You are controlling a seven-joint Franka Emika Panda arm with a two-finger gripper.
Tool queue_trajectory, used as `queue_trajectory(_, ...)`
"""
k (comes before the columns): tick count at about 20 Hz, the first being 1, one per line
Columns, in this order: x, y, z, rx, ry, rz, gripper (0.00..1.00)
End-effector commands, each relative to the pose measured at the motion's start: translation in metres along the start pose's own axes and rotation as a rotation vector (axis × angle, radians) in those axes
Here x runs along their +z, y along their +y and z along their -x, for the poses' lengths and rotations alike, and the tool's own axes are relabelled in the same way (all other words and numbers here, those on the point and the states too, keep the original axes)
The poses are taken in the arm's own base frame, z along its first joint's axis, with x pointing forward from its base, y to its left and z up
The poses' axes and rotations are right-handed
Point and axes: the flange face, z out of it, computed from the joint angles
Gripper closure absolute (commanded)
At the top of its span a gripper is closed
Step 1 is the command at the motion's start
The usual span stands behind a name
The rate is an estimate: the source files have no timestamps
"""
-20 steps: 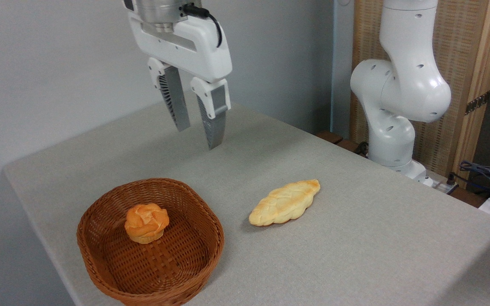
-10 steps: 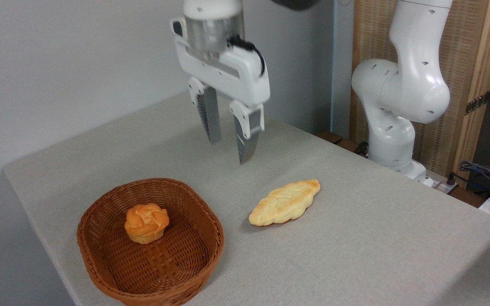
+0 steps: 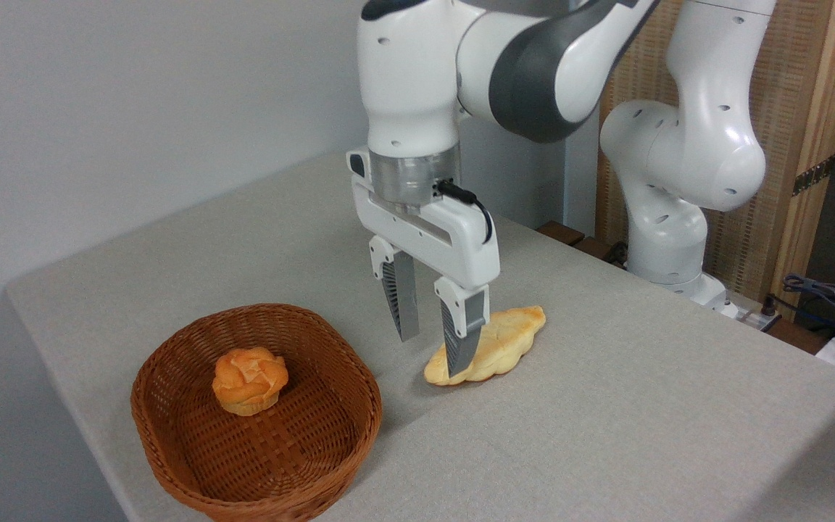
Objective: Put bread into the basket
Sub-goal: 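Move the open gripper over the braided bread loaf and lower it, then close the gripper on the middle of the braided loaf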
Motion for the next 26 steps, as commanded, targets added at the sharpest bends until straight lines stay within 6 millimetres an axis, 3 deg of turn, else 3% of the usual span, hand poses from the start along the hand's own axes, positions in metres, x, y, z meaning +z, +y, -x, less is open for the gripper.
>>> queue_trajectory(1, 0.003, -0.001, 0.007, 0.006, 0.016, -0.006, 0.00)
queue_trajectory(4, 0.020, 0.011, 0.007, 0.018, -0.004, 0.031, 0.00)
queue_trajectory(11, 0.032, 0.020, 0.011, 0.015, -0.029, 0.074, 0.00)
queue_trajectory(26, 0.043, 0.034, 0.033, 0.020, -0.183, 0.218, 0.03)
